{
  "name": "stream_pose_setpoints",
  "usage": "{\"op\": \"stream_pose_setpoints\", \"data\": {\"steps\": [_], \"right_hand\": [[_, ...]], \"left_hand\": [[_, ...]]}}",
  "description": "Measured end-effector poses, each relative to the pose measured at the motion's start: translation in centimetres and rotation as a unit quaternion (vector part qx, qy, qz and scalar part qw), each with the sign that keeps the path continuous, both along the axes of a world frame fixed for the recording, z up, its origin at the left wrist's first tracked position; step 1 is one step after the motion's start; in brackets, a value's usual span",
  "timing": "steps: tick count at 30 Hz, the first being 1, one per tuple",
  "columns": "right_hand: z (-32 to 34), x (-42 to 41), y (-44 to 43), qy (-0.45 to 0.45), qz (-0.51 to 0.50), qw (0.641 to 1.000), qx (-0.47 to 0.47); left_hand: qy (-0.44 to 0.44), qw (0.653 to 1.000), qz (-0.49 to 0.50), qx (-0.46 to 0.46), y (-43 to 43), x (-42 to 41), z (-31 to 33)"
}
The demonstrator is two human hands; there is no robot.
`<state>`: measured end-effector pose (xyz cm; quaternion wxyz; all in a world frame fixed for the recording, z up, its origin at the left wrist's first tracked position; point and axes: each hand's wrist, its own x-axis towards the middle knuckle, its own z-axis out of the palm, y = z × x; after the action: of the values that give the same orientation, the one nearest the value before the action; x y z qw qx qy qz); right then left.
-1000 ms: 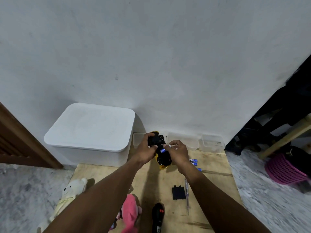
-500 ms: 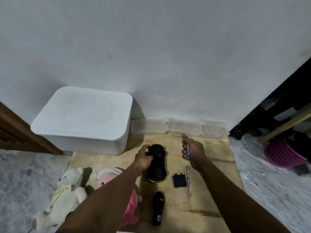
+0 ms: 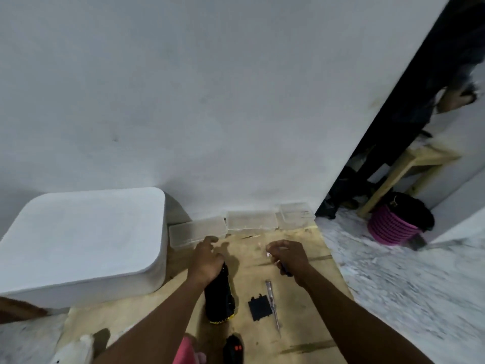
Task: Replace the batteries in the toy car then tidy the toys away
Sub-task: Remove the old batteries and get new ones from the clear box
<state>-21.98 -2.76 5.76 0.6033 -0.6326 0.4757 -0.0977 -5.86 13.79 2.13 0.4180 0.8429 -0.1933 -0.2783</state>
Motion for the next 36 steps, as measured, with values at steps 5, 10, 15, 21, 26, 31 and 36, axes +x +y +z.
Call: {"op": "stream_pose_setpoints", "data": {"steps": [5,10,15,21,26,31,36], "right_hand": [[0.2,-2.3,-4.7,0.075,-0.022,0.990,-0.119],[-1.6,-2.8,-11.6,0.229,0.050,0.937,-0.261],[-3.1,-1.6,-18.0,0.274,0.188,0.872,-0.359],[-5.6,1.3,-22.5,0.302,0.333,0.779,-0.438],[-6.6,1.9,-23.4,0.336,0.383,0.701,-0.500],[-7.0,2.9,-23.2,0.355,0.449,0.667,-0.477],[-7.0,3.4,-22.1,0.333,0.440,0.662,-0.507]], "left_hand": [[-0.057,0.990,-0.128,0.009,-5.7,-0.9,3.1],[-0.097,0.973,-0.207,0.036,-13.1,-2.2,3.3],[-0.118,0.961,-0.239,0.074,-21.1,-1.9,2.0],[-0.098,0.970,-0.201,0.099,-27.9,-1.7,-0.6],[-0.065,0.988,-0.101,0.092,-29.6,-2.3,-2.1],[-0.053,0.993,-0.069,0.084,-29.8,-1.8,-2.2],[-0.030,0.997,-0.036,0.064,-30.1,-2.0,-2.2]]}}
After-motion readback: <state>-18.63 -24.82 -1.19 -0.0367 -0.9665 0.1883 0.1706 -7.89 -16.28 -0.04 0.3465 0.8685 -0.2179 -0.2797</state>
